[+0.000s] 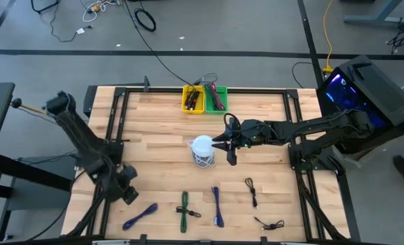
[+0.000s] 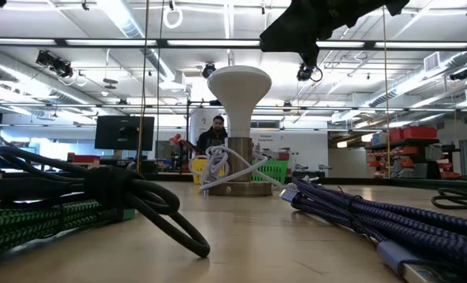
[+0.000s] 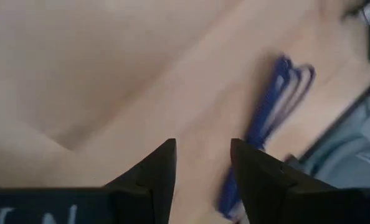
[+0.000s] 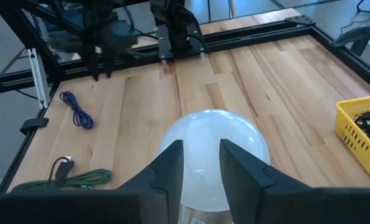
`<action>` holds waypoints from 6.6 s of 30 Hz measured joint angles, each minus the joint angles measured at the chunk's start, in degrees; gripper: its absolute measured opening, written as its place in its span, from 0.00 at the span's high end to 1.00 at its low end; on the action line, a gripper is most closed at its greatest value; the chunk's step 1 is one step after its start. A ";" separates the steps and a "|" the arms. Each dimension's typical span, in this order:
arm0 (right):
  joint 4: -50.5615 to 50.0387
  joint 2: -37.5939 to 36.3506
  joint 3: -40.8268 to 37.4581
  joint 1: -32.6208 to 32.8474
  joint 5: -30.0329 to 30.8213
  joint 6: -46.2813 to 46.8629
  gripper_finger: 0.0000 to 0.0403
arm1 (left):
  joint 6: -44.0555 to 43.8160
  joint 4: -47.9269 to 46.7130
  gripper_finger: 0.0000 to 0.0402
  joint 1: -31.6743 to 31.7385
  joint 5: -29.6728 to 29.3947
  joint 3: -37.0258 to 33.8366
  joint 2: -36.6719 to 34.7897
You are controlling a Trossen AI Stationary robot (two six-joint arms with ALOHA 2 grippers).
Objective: Pick & Place USB Port
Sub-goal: Put the purple charger cable into the green bin
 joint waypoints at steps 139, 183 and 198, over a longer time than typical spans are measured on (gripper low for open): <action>27.59 4.35 -0.02 -1.88 1.78 -7.97 0.59 | 101.50 58.38 0.96 51.51 -3.74 17.62 18.22; 22.54 14.14 -0.01 -38.23 -1.78 -5.32 0.97 | 102.11 31.32 0.82 50.42 -15.50 19.28 8.06; 32.56 26.53 0.00 -42.50 -4.78 -2.74 0.97 | 102.42 31.28 0.82 50.51 -15.36 19.28 8.10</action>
